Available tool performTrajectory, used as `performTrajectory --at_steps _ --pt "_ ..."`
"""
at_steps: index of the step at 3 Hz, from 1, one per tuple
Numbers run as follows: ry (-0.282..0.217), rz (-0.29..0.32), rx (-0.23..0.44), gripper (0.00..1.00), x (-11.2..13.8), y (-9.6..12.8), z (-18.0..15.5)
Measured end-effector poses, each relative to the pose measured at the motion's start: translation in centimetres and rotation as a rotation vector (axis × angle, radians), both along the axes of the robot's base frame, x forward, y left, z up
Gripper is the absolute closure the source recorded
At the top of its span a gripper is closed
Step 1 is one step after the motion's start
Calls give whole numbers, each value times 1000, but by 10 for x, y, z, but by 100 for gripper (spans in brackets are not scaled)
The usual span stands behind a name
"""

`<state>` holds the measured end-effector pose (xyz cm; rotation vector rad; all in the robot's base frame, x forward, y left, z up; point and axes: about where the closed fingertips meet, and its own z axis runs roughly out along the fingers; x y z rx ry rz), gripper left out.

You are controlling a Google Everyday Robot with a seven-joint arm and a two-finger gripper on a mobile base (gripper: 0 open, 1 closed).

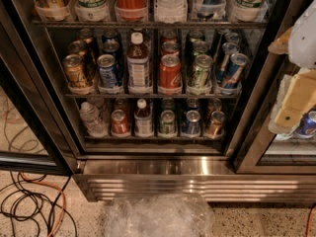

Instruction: Pick redbull can from middle shelf of fridge

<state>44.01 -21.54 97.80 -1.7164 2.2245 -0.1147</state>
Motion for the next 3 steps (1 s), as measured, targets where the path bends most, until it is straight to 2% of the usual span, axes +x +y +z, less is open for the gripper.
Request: performTrajectory --at_steps 2,3 --pt "-7 -16 25 0 1 3 -2" --pt "11 -143 148 0 -3 8 -31"
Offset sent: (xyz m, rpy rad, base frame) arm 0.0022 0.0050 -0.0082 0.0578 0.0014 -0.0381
